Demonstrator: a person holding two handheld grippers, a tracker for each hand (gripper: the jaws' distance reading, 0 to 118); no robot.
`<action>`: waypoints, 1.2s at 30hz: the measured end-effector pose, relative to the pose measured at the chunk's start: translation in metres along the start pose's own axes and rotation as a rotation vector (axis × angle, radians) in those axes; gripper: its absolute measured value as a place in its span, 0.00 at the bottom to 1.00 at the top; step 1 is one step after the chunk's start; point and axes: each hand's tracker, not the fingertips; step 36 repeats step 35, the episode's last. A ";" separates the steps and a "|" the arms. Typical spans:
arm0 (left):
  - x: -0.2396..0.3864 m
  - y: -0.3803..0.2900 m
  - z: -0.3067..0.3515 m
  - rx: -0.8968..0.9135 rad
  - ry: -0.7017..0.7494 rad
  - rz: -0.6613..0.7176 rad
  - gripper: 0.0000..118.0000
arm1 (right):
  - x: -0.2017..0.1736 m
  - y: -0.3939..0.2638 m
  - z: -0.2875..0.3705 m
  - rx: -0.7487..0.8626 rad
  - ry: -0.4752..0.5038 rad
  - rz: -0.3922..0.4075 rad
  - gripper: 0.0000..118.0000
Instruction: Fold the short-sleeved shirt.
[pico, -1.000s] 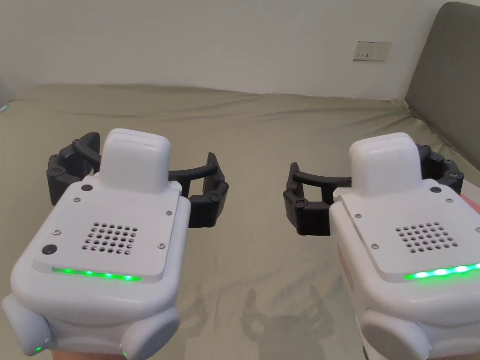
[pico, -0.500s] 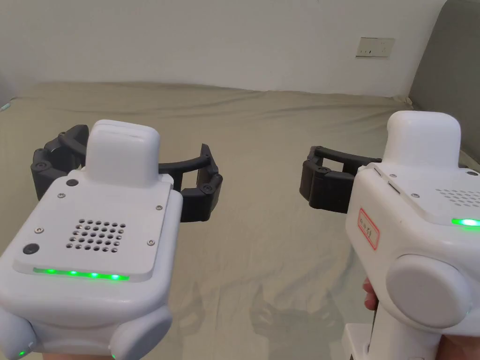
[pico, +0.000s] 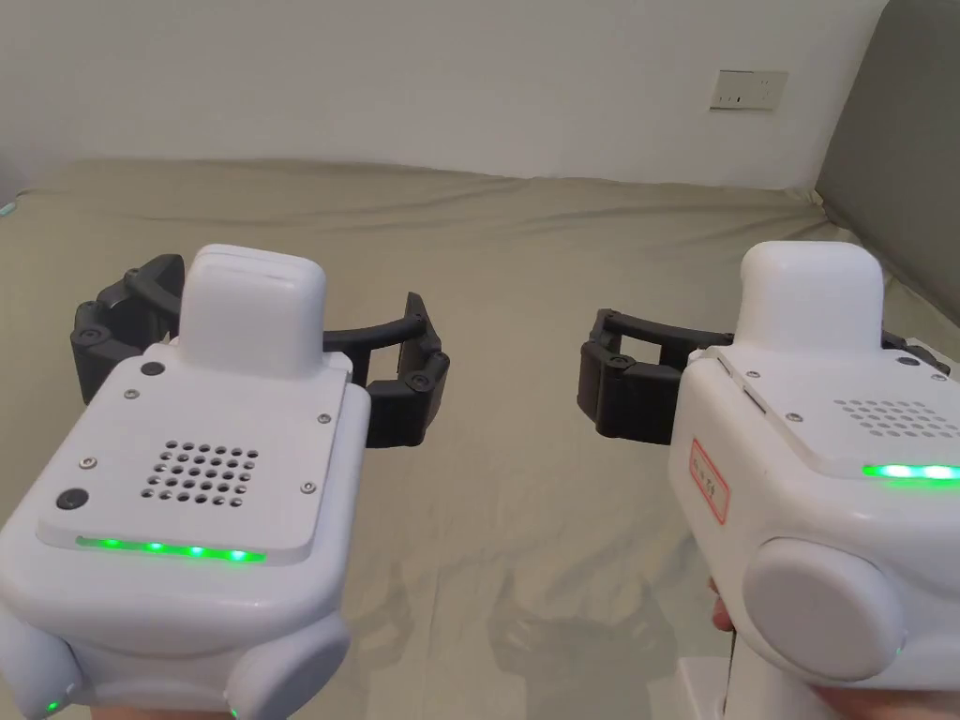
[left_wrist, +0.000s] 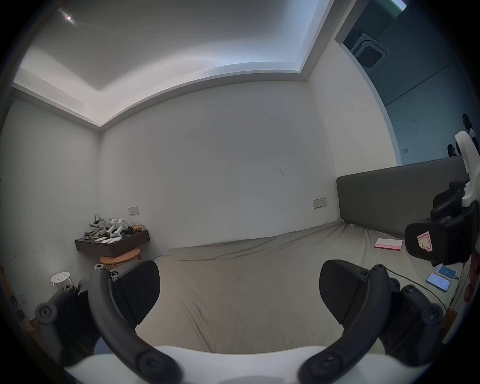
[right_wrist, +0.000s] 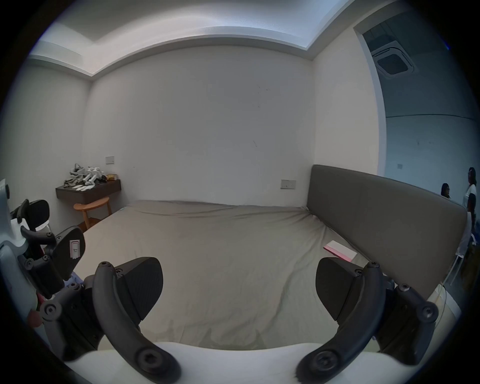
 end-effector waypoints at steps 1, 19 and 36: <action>0.000 0.000 0.000 -0.001 0.001 0.002 1.00 | 0.001 -0.002 0.001 0.028 0.013 0.009 1.00; -0.003 0.000 0.005 0.022 0.029 0.008 1.00 | 0.001 -0.031 -0.013 0.172 -0.035 0.211 1.00; -0.001 0.003 0.006 0.032 0.029 -0.002 1.00 | 0.004 -0.025 -0.010 0.183 -0.022 0.163 1.00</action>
